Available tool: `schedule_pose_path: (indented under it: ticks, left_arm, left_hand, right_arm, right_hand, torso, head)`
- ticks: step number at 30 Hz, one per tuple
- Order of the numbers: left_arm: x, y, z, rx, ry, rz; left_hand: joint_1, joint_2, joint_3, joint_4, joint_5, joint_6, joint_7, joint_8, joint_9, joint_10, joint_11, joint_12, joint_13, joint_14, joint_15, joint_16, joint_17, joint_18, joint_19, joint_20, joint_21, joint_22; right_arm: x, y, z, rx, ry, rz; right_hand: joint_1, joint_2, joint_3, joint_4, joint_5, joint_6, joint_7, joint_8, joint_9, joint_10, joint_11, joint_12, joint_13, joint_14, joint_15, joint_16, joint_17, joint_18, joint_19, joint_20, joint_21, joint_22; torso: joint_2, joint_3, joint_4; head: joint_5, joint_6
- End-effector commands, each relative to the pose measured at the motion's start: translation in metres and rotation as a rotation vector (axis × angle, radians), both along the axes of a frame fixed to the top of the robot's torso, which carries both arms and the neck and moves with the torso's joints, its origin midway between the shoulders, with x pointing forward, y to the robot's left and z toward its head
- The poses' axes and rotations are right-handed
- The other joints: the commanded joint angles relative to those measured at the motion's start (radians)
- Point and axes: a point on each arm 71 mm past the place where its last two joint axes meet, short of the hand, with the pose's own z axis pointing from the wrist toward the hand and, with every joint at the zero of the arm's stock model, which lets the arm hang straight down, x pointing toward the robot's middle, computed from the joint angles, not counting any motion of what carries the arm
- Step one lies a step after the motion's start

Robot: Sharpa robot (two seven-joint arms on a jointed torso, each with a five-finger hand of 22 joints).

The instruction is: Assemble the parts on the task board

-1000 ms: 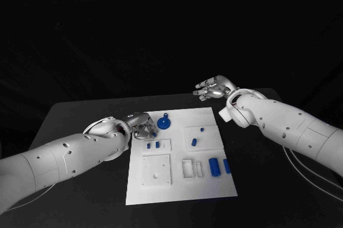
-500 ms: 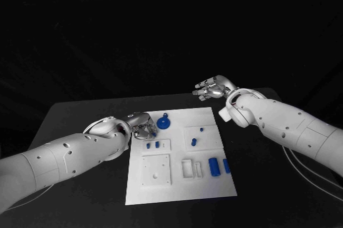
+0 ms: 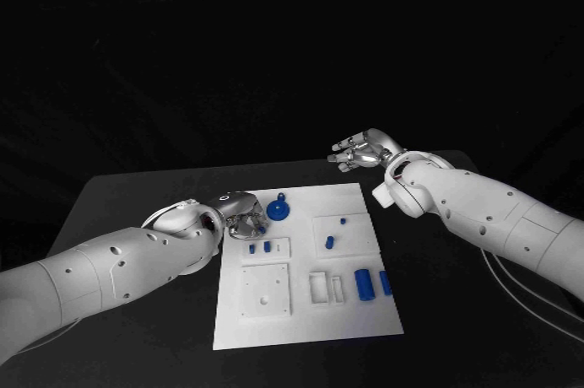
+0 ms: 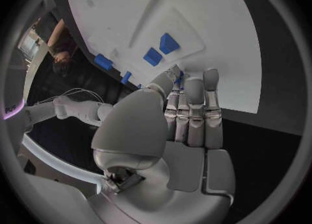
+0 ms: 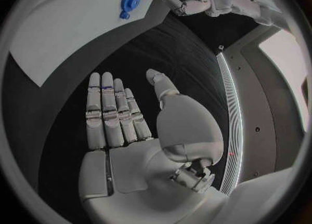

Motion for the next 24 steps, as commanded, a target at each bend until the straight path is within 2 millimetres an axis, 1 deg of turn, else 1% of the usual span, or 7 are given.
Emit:
schedule_pose_path:
  ticks: [1,2,5,7,10,17,24]
  left_arm:
    - [-0.0036,-0.0024,-0.0059,0.031,-0.012,-0.028]
    - [-0.0035,-0.0021,-0.0060,0.031,-0.014,-0.027]
    - [-0.0034,-0.0012,-0.0059,0.026,-0.021,-0.025]
    - [-0.0033,-0.0009,-0.0058,0.024,-0.023,-0.024]
    - [-0.0032,-0.0004,-0.0055,0.018,-0.026,-0.021]
    - [-0.0029,0.0006,-0.0046,0.007,-0.036,-0.015]
    - [-0.0023,0.0018,-0.0037,-0.003,-0.046,-0.009]
  left_hand:
    - [0.001,0.002,-0.001,-0.007,-0.003,-0.009,0.003,0.001,0.000,-0.009,0.001,0.004,0.001,-0.004,0.000,-0.004,-0.002,0.020,-0.006,0.002,0.006,0.022]
    - [0.003,-0.002,0.001,-0.010,-0.004,-0.033,0.007,0.000,-0.002,-0.014,0.004,0.004,0.001,-0.004,0.002,-0.004,-0.002,0.021,-0.007,0.003,0.007,0.022]
    - [0.001,-0.010,0.006,-0.012,-0.006,-0.061,0.012,0.000,-0.002,-0.022,0.008,0.003,0.001,-0.005,0.005,-0.005,-0.004,0.023,-0.008,0.006,0.009,0.022]
    - [0.000,-0.015,0.011,-0.014,-0.008,-0.094,0.008,0.000,-0.004,-0.028,0.009,0.003,0.001,-0.006,0.006,-0.006,-0.005,0.024,-0.008,0.007,0.009,0.022]
    - [-0.003,-0.025,0.025,-0.016,-0.007,-0.124,0.007,0.001,-0.003,-0.051,0.016,0.004,0.001,-0.009,0.009,-0.009,-0.008,0.027,-0.010,0.010,0.008,0.022]
    - [-0.010,-0.046,0.053,-0.015,-0.007,-0.152,0.000,0.001,-0.003,-0.078,0.025,0.003,0.000,-0.009,0.015,-0.011,-0.011,0.034,-0.010,0.016,0.010,0.022]
    - [-0.013,-0.065,0.074,-0.008,-0.007,-0.161,-0.001,0.001,-0.003,-0.110,0.035,0.003,0.000,-0.010,0.023,-0.010,-0.014,0.043,-0.010,0.024,0.010,0.022]
  right_arm:
    - [-0.0004,0.0011,0.0000,0.002,0.003,0.016]
    - [-0.0003,0.0010,0.0000,0.002,0.003,0.016]
    - [-0.0003,0.0008,-0.0001,0.002,0.003,0.015]
    - [-0.0003,0.0008,-0.0001,0.002,0.004,0.015]
    - [-0.0003,0.0008,-0.0002,0.002,0.004,0.016]
    - [-0.0002,0.0003,-0.0003,0.002,0.005,0.015]
    - [-0.0002,-0.0002,-0.0004,0.001,0.005,0.013]
  right_hand:
    - [-0.006,-0.001,0.001,-0.002,0.004,0.007,-0.002,0.002,0.001,-0.002,0.002,-0.003,-0.002,-0.006,0.001,-0.004,-0.001,0.011,-0.009,-0.001,-0.006,-0.001]
    - [-0.006,-0.001,0.001,-0.002,0.004,0.007,-0.002,0.002,0.001,-0.002,0.002,-0.003,-0.002,-0.006,0.001,-0.004,-0.001,0.011,-0.009,-0.001,-0.006,-0.001]
    - [-0.006,-0.001,0.001,-0.002,0.004,0.007,-0.002,0.002,0.001,-0.002,0.002,-0.003,-0.002,-0.006,0.001,-0.004,-0.001,0.011,-0.009,-0.001,-0.006,-0.001]
    - [-0.006,-0.001,0.001,-0.002,0.004,0.007,-0.002,0.002,0.001,-0.002,0.002,-0.003,-0.002,-0.006,0.001,-0.004,-0.001,0.011,-0.009,-0.001,-0.006,-0.001]
    - [-0.006,-0.001,0.001,-0.002,0.004,0.007,-0.002,0.002,0.001,-0.002,0.002,-0.003,-0.002,-0.006,0.001,-0.004,-0.001,0.011,-0.009,-0.001,-0.006,-0.001]
    - [-0.005,0.000,-0.001,-0.002,0.004,0.006,-0.002,0.002,0.001,-0.003,0.002,-0.003,-0.002,-0.007,0.001,-0.004,-0.001,0.011,-0.010,-0.001,-0.006,-0.001]
    - [-0.005,0.000,-0.001,-0.002,0.004,0.006,-0.002,0.002,0.001,-0.003,0.002,-0.003,-0.002,-0.007,0.001,-0.004,-0.001,0.011,-0.010,-0.001,-0.006,-0.001]
  torso:
    - [0.000,0.0001,-0.0008]
    - [0.000,0.0002,-0.0005]
    - [0.000,0.0002,0.0000]
    - [0.000,0.0002,0.0000]
    - [0.000,0.0001,0.0001]
    - [0.001,-0.0001,0.0000]
    - [0.001,0.0000,0.0004]
  head:
    - [0.001,-0.001]
    - [0.000,-0.001]
    - [0.000,-0.001]
    - [0.000,-0.001]
    - [0.000,-0.001]
    - [0.000,-0.001]
    - [0.000,-0.001]
